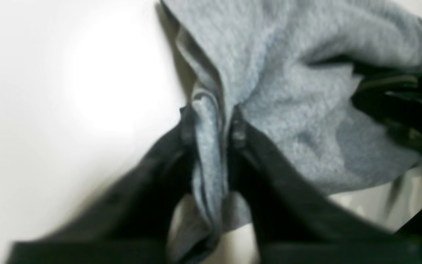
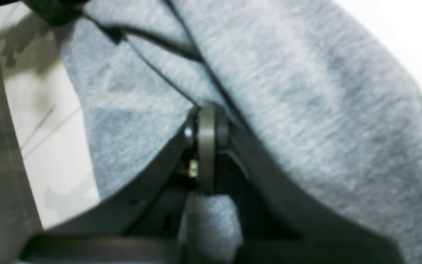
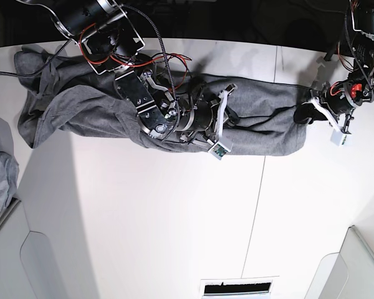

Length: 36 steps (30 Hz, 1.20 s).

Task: Layout the t-shirt on the table in an organized manner, then fold the t-shirt properly
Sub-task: 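Regrasp the shirt's end with the left gripper beside the right gripper, then fold the shirt's end with the left gripper toward the right gripper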

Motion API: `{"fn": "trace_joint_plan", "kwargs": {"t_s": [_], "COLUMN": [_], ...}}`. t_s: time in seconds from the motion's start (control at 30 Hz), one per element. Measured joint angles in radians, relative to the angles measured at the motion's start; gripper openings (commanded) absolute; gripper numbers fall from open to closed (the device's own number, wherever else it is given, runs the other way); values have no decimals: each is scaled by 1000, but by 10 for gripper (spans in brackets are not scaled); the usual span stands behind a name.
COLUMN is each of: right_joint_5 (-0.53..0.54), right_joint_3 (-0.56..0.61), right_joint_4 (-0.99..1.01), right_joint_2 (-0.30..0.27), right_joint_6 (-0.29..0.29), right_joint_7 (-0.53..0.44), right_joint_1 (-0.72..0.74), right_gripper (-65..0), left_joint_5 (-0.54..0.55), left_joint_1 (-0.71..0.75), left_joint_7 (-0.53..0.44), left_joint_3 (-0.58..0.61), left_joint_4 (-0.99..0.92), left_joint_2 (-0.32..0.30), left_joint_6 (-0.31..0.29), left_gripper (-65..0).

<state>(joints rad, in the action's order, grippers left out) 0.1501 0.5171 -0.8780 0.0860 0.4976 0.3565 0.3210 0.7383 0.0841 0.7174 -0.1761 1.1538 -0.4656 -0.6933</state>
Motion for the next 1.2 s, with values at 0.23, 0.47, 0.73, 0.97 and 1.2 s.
{"fn": "trace_joint_plan", "kwargs": {"t_s": [0.23, 0.47, 0.73, 0.97, 1.2], "right_joint_5": [39, 37, 37, 39, 71], "right_joint_3": [0, 2, -6, -151, -284], "right_joint_4": [-30, -194, -303, -315, -316], "right_joint_2": [-3, -11, -11, -22, -71], "right_joint_6": [5, 4, 3, 0, -8], "right_joint_7": [31, 95, 183, 238, 339], "right_joint_1": [-4, -24, -18, -19, -19], "right_gripper": [-650, -650, -650, -650, -650], "left_joint_5": [6, 17, -1, -6, 110], "left_joint_1": [2, 2, -52, -67, 29], "left_joint_7": [-27, -33, -30, 86, 172], "left_joint_3": [5, 7, 8, 6, 7], "left_joint_4": [0, -3, -4, 53, 419], "left_joint_2": [-16, -109, -194, -244, -220], "left_joint_6": [0, 0, 4, 34, 65], "left_gripper": [-650, -650, -650, -650, -650]}}
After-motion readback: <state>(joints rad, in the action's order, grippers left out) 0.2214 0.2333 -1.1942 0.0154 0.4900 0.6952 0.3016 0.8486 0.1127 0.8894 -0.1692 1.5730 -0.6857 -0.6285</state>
